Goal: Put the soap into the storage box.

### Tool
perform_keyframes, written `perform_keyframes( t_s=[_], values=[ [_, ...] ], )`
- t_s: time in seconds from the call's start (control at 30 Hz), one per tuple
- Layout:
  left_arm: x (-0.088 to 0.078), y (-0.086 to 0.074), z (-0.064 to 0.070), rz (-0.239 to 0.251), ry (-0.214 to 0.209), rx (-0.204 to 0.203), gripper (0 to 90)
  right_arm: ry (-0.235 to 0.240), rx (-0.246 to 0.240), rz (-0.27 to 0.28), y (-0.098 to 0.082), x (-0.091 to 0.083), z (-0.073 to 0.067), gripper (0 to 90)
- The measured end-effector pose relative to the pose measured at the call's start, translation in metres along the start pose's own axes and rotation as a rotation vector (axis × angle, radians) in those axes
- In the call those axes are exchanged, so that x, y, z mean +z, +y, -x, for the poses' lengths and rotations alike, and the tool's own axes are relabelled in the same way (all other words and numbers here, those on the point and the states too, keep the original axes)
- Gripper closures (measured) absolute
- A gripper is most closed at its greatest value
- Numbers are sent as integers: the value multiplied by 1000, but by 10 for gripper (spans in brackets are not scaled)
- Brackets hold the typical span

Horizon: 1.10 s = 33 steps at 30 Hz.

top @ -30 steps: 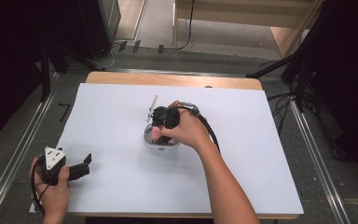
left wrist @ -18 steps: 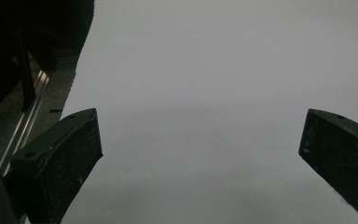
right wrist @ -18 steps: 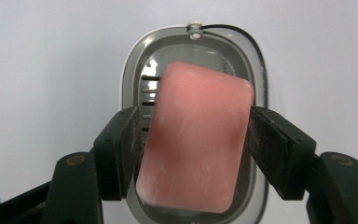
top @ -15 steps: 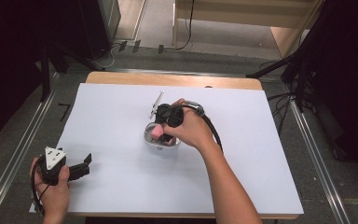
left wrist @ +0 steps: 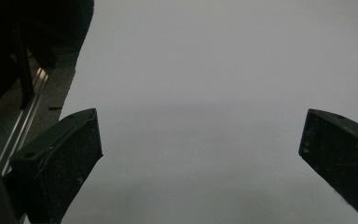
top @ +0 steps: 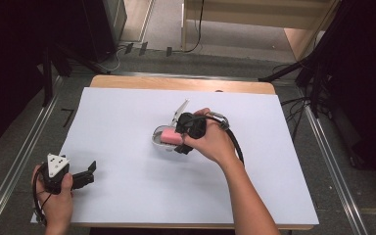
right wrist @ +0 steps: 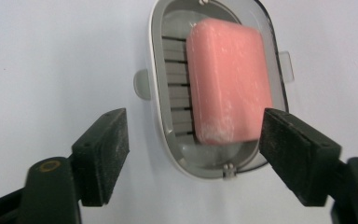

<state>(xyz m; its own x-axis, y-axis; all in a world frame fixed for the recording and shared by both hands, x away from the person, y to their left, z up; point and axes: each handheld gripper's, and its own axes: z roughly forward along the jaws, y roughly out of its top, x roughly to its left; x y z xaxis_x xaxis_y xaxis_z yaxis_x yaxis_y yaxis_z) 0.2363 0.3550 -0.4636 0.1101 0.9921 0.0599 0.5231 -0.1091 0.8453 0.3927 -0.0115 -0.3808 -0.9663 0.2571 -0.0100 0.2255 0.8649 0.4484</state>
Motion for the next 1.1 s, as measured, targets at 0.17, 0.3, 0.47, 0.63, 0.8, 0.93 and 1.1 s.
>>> perform_keyframes(
  t_s=[0.17, 0.3, 0.47, 0.63, 0.8, 0.93, 1.1],
  values=[
    [0, 0, 1, 3, 2, 3, 0, -28, 33, 24, -12, -6, -4, 156],
    [0, 0, 0, 0, -2, 1, 0, -50, 52, 16, -21, -9, -6, 123],
    [0, 0, 1, 1, 0, 5, 0, -82, 79, 32, -33, -15, -8, 26],
    [0, 0, 1, 4, 2, 9, 0, -81, 92, 41, -43, -19, -10, 0],
    [0, 0, 1, 4, 5, 12, 0, -92, 107, 57, -59, -23, -13, 0],
    [0, 0, 2, 4, 8, 17, 0, -88, 129, 63, -73, -23, -14, 0],
    [0, -1, 3, 4, 11, 19, 0, -88, 165, 71, -93, -21, -15, 0]
  ],
)
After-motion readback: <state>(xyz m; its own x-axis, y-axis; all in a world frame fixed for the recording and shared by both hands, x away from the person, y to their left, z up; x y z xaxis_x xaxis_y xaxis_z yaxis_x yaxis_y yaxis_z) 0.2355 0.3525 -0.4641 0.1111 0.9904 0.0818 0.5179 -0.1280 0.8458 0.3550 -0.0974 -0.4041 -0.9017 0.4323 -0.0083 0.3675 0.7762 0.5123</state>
